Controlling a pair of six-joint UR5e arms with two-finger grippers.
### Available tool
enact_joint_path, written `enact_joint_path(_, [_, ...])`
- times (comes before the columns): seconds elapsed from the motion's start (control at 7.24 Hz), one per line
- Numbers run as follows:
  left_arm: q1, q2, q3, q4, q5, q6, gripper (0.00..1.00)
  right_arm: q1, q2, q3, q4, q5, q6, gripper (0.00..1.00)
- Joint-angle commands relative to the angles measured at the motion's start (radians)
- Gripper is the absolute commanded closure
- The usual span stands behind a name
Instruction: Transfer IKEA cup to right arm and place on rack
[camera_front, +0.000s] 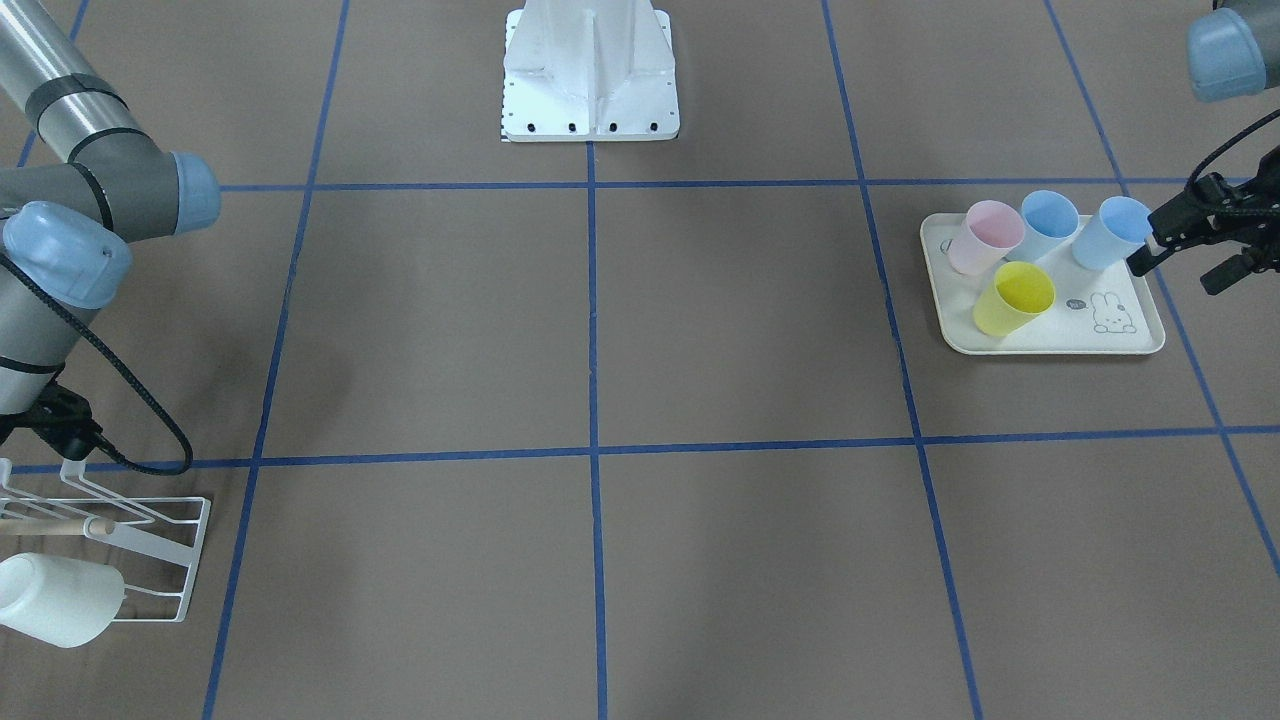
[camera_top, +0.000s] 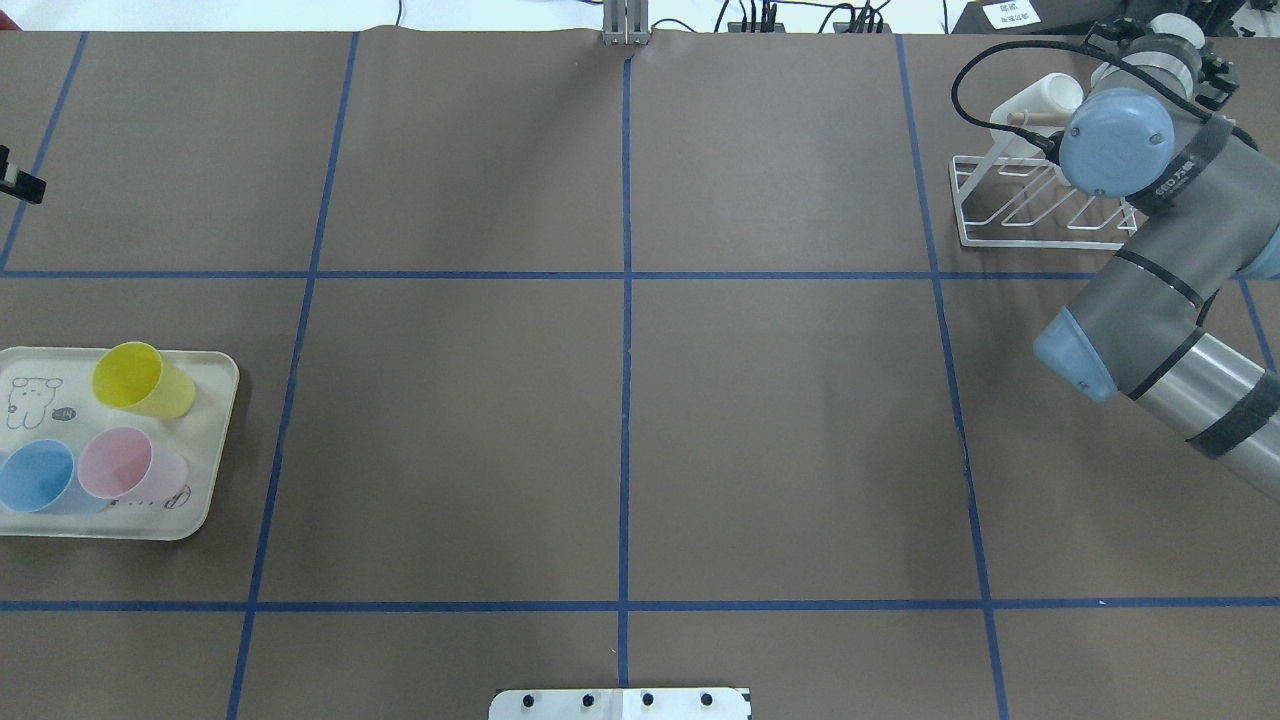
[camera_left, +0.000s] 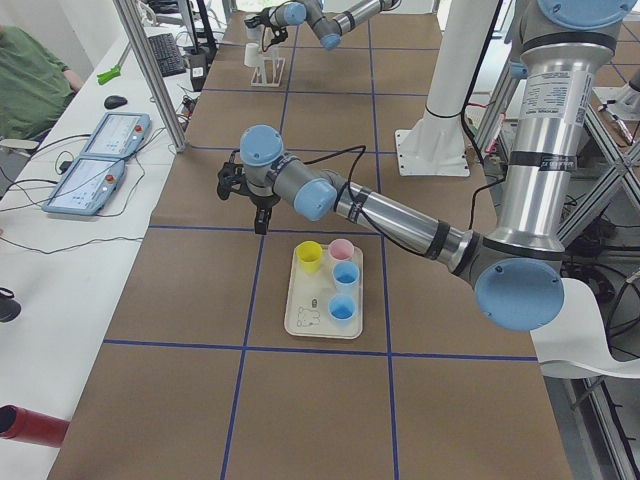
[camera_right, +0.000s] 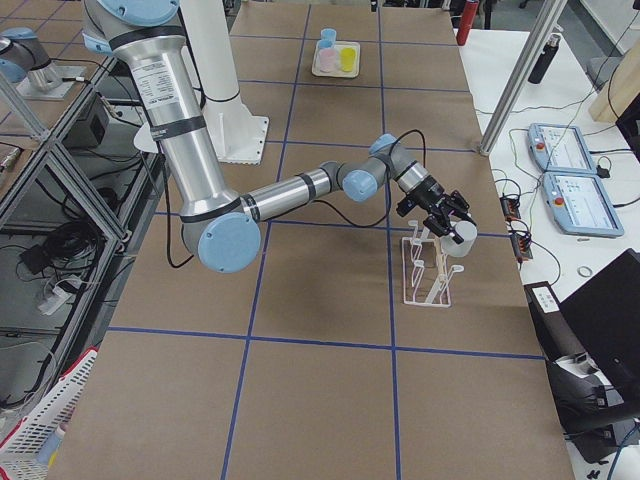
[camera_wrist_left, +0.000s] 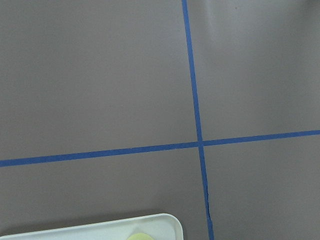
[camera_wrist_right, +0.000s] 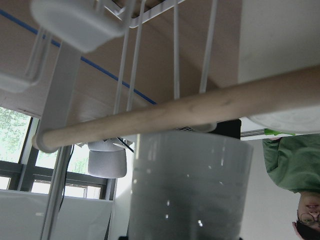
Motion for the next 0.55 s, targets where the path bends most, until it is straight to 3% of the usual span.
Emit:
enact_joint_path(0.0, [0.000,-0.001,0.003,0.000,0.000,0.001,0.00,-0.016,0.003,-0.023,0.002,-0.028,0.000,0.51])
enact_joint_path(0.41, [0.000,-0.002,0.004,0.000,0.000,0.002,0.00,-0.022,0.006,-0.025,0.002,-0.033,0.002,0.51])
